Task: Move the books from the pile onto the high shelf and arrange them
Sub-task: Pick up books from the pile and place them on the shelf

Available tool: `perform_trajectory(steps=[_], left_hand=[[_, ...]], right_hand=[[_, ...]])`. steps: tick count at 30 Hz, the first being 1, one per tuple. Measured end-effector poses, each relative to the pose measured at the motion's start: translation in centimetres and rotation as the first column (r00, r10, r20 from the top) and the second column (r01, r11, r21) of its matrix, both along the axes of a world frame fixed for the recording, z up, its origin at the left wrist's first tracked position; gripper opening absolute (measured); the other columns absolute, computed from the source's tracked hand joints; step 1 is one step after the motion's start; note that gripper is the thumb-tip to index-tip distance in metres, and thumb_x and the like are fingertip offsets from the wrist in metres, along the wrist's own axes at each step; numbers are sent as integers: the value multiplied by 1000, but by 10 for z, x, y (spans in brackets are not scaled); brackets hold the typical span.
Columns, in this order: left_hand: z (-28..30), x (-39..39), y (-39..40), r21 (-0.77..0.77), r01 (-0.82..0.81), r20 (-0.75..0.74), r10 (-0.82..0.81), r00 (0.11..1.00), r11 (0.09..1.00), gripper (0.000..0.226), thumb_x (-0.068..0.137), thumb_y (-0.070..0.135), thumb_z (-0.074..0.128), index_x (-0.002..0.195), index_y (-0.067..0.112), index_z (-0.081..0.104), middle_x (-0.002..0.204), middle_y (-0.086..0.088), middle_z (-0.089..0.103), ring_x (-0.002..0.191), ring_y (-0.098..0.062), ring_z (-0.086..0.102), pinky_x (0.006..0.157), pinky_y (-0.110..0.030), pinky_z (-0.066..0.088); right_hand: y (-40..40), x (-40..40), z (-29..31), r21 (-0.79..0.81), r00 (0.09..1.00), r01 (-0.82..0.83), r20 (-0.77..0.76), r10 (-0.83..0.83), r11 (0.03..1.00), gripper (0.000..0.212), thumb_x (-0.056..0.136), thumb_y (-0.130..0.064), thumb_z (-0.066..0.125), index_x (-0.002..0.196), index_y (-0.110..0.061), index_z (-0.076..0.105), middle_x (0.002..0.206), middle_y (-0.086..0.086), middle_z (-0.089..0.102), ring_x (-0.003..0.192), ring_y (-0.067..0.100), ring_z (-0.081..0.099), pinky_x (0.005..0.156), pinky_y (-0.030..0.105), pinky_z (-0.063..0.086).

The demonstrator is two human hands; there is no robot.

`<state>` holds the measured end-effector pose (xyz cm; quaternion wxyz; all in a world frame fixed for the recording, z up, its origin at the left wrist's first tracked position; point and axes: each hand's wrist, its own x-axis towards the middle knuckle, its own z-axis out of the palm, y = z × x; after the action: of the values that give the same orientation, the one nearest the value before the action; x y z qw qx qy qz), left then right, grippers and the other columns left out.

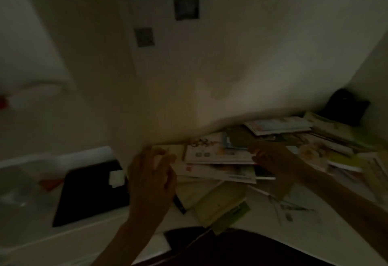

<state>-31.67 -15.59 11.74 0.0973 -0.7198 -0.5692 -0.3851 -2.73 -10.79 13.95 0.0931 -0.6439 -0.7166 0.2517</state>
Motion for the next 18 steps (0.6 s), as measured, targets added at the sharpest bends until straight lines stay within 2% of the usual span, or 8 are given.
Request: perform_trajectory(steps=[3,5,7,10,12,14,16,18], left_hand=[[-50,63,19,-313,227,142,-191,971,922,26,83,23,42,91,14,66,102,-6,58,98,-14,47,81,-34,50],[-69,82,32,-481,256,235,-158,959,839,25,83,22,44,94,12,65,109,-8,56,104,-13,48,86,-29,47],[-85,108,51,-600,271,278,-122,953,753,29,83,18,44,100,6,64,113,-11,54,109,-21,52,89,-21,39],[-98,146,81,-632,264,295,-89,951,729,20,88,7,53,105,4,62,111,-11,54,104,-25,55,84,-11,33],[-97,167,100,-643,240,293,-56,955,727,19,91,4,53,109,4,60,111,-4,48,99,-14,49,82,-14,36],[-96,186,121,-652,248,311,-47,949,717,20,91,2,52,109,2,59,113,-8,48,98,-12,44,86,-22,40],[-95,202,144,-670,250,305,-48,951,699,21,89,0,54,109,-1,61,114,-16,52,101,-18,49,89,-20,37],[-95,214,163,-686,229,289,-30,957,691,20,89,2,55,108,0,62,115,-18,54,107,-27,53,87,-20,34]], right_hand=[[14,51,-35,-129,998,58,31,-55,990,29,93,-10,53,121,-13,58,124,11,58,113,28,56,94,34,44],[21,64,-50,-146,996,86,44,-81,985,33,95,-10,48,127,-12,54,128,9,53,118,27,52,97,32,40],[35,87,-68,-75,996,82,51,-79,994,33,96,-10,47,128,-11,53,132,9,51,123,26,48,98,27,34],[62,123,-91,56,995,97,-9,-97,994,31,94,-8,50,125,-3,54,129,17,52,120,31,49,96,29,34],[82,143,-98,136,989,137,40,-143,981,30,97,-15,45,121,-1,57,123,19,55,114,34,51,92,31,36],[106,162,-111,180,987,131,72,-146,975,41,92,-27,38,112,0,61,113,22,59,103,38,56,83,37,43],[132,180,-119,195,972,77,203,-117,978,38,89,-22,49,118,1,58,121,26,55,107,43,54,84,46,46],[158,191,-125,201,947,-4,316,-61,980,48,89,-11,56,135,-1,44,138,28,40,122,45,43,97,51,38]])
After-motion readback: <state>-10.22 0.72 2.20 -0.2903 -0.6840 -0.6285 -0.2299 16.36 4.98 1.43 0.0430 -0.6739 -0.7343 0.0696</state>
